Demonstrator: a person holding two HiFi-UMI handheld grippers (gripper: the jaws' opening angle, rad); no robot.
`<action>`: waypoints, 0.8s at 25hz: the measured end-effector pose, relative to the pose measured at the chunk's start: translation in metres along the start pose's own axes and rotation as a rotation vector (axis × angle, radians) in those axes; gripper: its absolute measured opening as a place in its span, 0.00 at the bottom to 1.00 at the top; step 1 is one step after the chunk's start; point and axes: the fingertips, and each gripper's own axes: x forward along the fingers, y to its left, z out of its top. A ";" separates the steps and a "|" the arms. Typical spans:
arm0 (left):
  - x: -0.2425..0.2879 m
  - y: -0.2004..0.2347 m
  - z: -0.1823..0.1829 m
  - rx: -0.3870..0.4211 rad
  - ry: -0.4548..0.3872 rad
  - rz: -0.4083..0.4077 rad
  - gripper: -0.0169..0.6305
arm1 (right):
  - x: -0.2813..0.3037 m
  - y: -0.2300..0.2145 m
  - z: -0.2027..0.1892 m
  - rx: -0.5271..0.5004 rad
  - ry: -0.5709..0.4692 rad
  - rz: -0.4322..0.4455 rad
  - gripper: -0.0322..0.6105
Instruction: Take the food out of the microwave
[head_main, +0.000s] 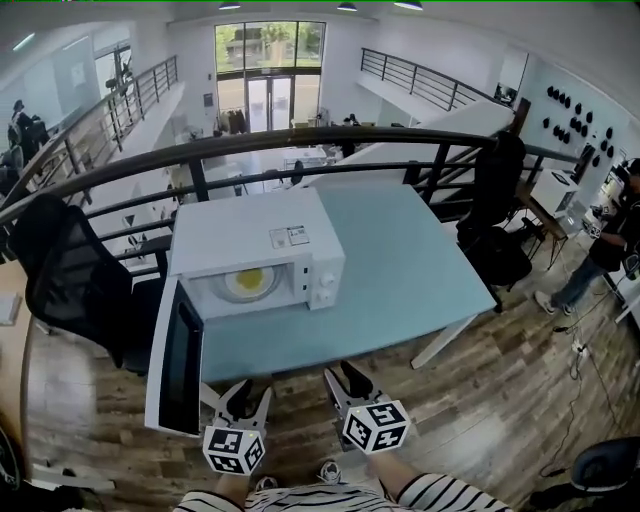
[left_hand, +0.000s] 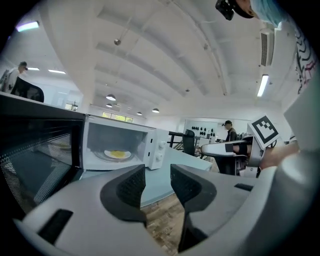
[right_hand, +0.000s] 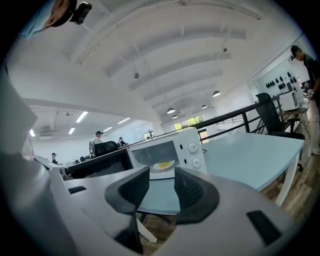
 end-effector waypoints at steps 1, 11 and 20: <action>0.003 0.001 -0.001 -0.005 -0.004 0.021 0.24 | 0.003 -0.005 0.001 -0.005 0.006 0.012 0.31; 0.022 0.014 -0.002 -0.009 -0.060 0.207 0.23 | 0.034 -0.031 0.003 -0.016 0.040 0.120 0.30; 0.041 0.052 -0.009 -0.047 -0.042 0.260 0.23 | 0.080 -0.019 -0.008 0.008 0.075 0.174 0.29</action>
